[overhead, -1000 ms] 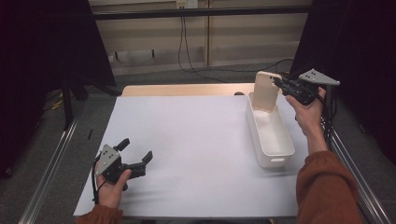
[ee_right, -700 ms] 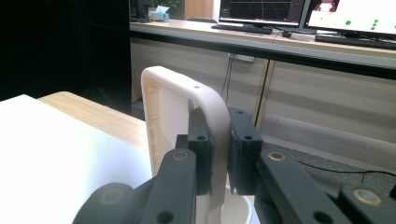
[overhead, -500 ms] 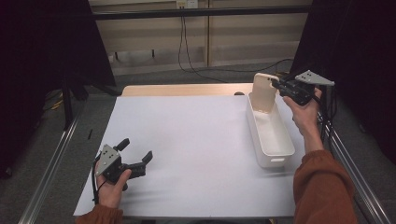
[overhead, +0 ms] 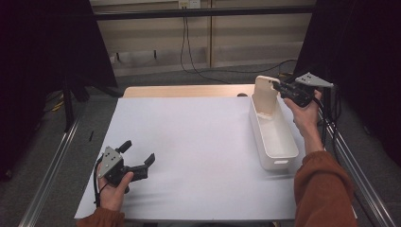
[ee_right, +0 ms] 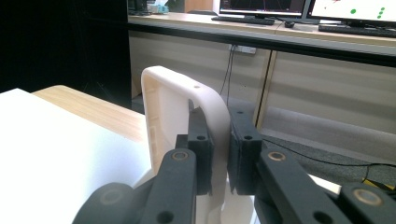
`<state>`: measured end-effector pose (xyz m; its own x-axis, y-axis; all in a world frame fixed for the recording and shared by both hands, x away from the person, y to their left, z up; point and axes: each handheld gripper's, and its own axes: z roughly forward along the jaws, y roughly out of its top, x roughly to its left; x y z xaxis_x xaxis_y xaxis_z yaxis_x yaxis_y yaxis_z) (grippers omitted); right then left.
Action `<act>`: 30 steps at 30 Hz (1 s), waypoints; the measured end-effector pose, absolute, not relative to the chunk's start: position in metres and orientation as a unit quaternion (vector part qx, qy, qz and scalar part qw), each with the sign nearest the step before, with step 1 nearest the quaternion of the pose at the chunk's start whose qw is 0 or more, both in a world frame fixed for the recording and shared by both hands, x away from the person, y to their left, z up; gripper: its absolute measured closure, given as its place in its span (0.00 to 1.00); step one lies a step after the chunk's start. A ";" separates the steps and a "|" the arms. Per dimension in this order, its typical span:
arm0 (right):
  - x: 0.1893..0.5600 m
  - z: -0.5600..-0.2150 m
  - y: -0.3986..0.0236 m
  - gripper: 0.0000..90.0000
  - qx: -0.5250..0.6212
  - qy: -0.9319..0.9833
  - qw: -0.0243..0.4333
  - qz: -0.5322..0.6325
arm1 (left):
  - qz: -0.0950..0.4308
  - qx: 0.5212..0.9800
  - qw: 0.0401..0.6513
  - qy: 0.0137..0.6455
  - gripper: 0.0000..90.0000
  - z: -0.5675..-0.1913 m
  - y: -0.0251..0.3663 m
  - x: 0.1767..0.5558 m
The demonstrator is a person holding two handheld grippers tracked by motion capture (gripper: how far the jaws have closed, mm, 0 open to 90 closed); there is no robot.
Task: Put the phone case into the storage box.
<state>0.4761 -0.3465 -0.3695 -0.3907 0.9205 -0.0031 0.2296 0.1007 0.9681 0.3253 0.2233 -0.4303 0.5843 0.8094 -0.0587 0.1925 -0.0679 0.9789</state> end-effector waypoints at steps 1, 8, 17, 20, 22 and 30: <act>0.477 -0.370 -0.346 0.90 0.437 0.660 0.338 0.510 | 0.269 0.679 0.575 0.369 0.01 -0.430 0.223 0.325; 0.480 -0.374 -0.346 0.90 0.437 0.661 0.336 0.509 | 0.268 0.680 0.574 0.369 0.01 -0.430 0.223 0.325; 0.485 -0.382 -0.347 0.90 0.441 0.662 0.335 0.505 | 0.267 0.681 0.574 0.368 0.01 -0.431 0.223 0.326; 0.486 -0.383 -0.345 0.90 0.439 0.663 0.335 0.505 | 0.266 0.681 0.574 0.369 0.01 -0.431 0.223 0.326; 0.487 -0.383 -0.344 0.90 0.439 0.664 0.335 0.505 | 0.269 0.681 0.573 0.368 0.01 -0.431 0.224 0.326; 0.489 -0.386 -0.346 0.90 0.442 0.664 0.339 0.499 | 0.268 0.684 0.572 0.365 0.01 -0.431 0.224 0.326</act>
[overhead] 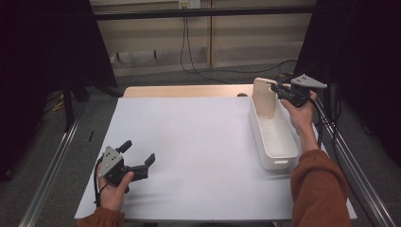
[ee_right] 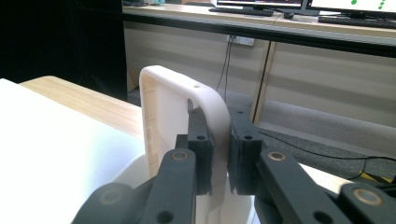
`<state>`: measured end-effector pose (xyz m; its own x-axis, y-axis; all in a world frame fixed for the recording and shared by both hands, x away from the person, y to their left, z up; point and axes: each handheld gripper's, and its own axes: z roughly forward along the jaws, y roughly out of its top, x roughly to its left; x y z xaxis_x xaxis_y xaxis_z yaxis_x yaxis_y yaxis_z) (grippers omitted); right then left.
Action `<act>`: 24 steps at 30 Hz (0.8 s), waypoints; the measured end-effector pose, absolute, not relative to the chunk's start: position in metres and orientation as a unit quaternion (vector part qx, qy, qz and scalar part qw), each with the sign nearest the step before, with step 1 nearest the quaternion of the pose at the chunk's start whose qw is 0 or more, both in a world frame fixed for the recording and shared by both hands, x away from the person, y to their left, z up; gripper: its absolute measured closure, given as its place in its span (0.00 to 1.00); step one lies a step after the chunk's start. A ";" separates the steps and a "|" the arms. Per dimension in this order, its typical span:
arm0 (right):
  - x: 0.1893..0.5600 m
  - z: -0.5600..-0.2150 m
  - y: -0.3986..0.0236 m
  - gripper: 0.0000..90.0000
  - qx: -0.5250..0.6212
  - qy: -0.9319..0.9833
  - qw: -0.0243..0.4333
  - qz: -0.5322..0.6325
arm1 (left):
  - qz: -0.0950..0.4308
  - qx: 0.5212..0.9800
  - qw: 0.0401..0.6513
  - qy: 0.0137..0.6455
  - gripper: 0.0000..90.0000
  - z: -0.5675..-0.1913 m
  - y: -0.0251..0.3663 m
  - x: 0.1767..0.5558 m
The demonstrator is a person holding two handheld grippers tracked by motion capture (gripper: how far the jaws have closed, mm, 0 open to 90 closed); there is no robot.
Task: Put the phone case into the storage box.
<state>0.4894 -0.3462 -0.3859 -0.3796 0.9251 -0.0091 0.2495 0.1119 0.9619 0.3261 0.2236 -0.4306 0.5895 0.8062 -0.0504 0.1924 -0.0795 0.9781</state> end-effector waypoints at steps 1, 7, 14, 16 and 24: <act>0.490 -0.386 -0.346 0.90 0.442 0.665 0.339 0.498 | 0.268 0.684 0.572 0.365 0.01 -0.431 0.224 0.326; 0.494 -0.385 -0.346 0.90 0.441 0.670 0.344 0.489 | 0.269 0.684 0.572 0.365 0.01 -0.431 0.223 0.326; 0.496 -0.387 -0.350 0.89 0.446 0.666 0.348 0.486 | 0.268 0.683 0.571 0.368 0.01 -0.431 0.223 0.326; 0.497 -0.387 -0.350 0.87 0.448 0.664 0.350 0.485 | 0.268 0.684 0.571 0.367 0.01 -0.431 0.223 0.326; 0.500 -0.390 -0.352 0.85 0.459 0.654 0.351 0.487 | 0.267 0.683 0.572 0.368 0.01 -0.431 0.222 0.326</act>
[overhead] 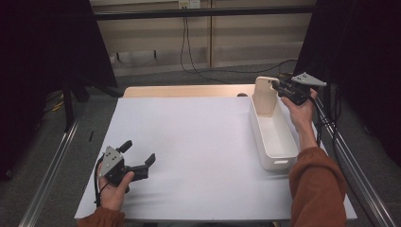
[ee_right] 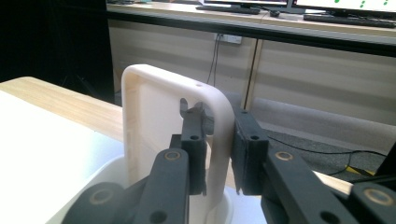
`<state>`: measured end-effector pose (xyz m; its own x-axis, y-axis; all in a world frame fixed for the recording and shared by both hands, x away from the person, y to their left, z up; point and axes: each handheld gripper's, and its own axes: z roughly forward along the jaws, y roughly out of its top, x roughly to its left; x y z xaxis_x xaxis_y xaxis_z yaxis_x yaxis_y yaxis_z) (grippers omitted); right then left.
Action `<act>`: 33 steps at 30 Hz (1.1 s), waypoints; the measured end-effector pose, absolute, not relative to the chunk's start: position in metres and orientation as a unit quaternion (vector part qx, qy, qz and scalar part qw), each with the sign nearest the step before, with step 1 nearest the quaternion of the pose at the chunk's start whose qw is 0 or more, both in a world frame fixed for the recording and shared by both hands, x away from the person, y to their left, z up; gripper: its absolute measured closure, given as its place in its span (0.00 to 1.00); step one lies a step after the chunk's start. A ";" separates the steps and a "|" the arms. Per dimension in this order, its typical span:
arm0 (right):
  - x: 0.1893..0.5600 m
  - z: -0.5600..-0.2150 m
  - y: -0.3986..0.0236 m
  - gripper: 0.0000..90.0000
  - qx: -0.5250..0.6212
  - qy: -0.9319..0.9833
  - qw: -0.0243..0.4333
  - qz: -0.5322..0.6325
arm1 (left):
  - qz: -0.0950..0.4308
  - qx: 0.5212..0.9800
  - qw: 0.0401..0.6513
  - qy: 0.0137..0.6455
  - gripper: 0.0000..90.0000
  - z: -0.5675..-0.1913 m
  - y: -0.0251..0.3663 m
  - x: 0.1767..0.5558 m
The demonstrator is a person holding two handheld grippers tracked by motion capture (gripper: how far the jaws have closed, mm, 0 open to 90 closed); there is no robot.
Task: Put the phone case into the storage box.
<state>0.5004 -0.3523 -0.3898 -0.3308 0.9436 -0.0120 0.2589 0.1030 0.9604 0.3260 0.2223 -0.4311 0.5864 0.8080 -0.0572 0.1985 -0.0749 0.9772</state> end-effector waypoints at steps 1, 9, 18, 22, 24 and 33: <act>0.501 -0.390 -0.353 0.85 0.461 0.653 0.351 0.487 | 0.266 0.683 0.572 0.369 0.01 -0.431 0.222 0.326; 0.505 -0.390 -0.351 0.83 0.463 0.654 0.356 0.481 | 0.268 0.684 0.571 0.366 0.01 -0.431 0.223 0.326; 0.509 -0.391 -0.351 0.80 0.467 0.653 0.359 0.476 | 0.267 0.684 0.571 0.367 0.01 -0.431 0.222 0.326; 0.510 -0.392 -0.351 0.80 0.468 0.651 0.360 0.477 | 0.267 0.683 0.572 0.367 0.01 -0.431 0.222 0.326; 0.511 -0.392 -0.351 0.80 0.469 0.651 0.361 0.475 | 0.268 0.684 0.571 0.366 0.01 -0.431 0.223 0.326; 0.514 -0.393 -0.350 0.77 0.473 0.648 0.362 0.474 | 0.268 0.684 0.571 0.367 0.01 -0.431 0.223 0.326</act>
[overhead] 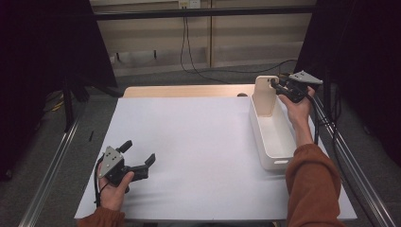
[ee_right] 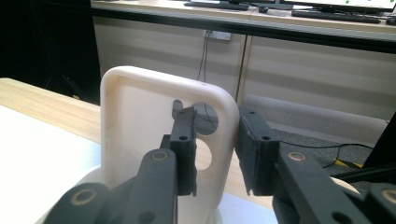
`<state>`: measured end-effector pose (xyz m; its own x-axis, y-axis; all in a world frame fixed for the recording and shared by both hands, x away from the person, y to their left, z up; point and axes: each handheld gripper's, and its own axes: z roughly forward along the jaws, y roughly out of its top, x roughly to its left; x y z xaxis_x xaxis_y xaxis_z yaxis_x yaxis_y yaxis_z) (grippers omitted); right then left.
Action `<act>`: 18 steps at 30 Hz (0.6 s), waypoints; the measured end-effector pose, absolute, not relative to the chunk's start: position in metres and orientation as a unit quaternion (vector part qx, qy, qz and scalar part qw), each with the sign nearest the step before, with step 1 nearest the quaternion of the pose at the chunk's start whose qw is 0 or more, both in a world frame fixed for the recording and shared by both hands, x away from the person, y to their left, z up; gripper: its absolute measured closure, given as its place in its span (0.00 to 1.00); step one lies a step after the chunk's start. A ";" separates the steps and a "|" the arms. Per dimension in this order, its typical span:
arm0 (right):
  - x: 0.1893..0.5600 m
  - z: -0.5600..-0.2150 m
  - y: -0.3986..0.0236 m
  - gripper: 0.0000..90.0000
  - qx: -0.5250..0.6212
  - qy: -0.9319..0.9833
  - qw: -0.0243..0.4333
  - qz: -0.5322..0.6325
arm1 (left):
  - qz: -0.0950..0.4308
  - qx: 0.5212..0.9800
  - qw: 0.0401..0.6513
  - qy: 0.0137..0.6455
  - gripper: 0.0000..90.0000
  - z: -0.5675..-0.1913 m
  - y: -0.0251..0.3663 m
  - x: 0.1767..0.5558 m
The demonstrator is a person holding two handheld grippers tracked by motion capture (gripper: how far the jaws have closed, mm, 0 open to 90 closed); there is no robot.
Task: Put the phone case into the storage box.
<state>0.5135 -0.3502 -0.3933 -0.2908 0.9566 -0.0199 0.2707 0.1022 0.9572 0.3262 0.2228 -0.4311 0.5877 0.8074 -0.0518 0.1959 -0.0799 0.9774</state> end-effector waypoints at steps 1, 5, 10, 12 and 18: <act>0.514 -0.393 -0.350 0.76 0.473 0.649 0.361 0.474 | 0.267 0.684 0.571 0.368 0.01 -0.431 0.223 0.326; 0.514 -0.393 -0.350 0.73 0.475 0.647 0.363 0.474 | 0.265 0.682 0.573 0.369 0.01 -0.431 0.222 0.326; 0.514 -0.394 -0.350 0.70 0.476 0.647 0.362 0.473 | 0.269 0.685 0.570 0.365 0.01 -0.431 0.223 0.326; 0.514 -0.394 -0.350 0.68 0.477 0.646 0.365 0.471 | 0.265 0.683 0.572 0.370 0.01 -0.431 0.223 0.326; 0.513 -0.394 -0.350 0.62 0.479 0.644 0.363 0.474 | 0.267 0.686 0.570 0.366 0.01 -0.431 0.223 0.327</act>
<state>0.5131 -0.3501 -0.3942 -0.2781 0.9605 -0.0125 0.2731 0.0915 0.9576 0.3266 0.2231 -0.4311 0.5897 0.8061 -0.0497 0.1965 -0.0835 0.9769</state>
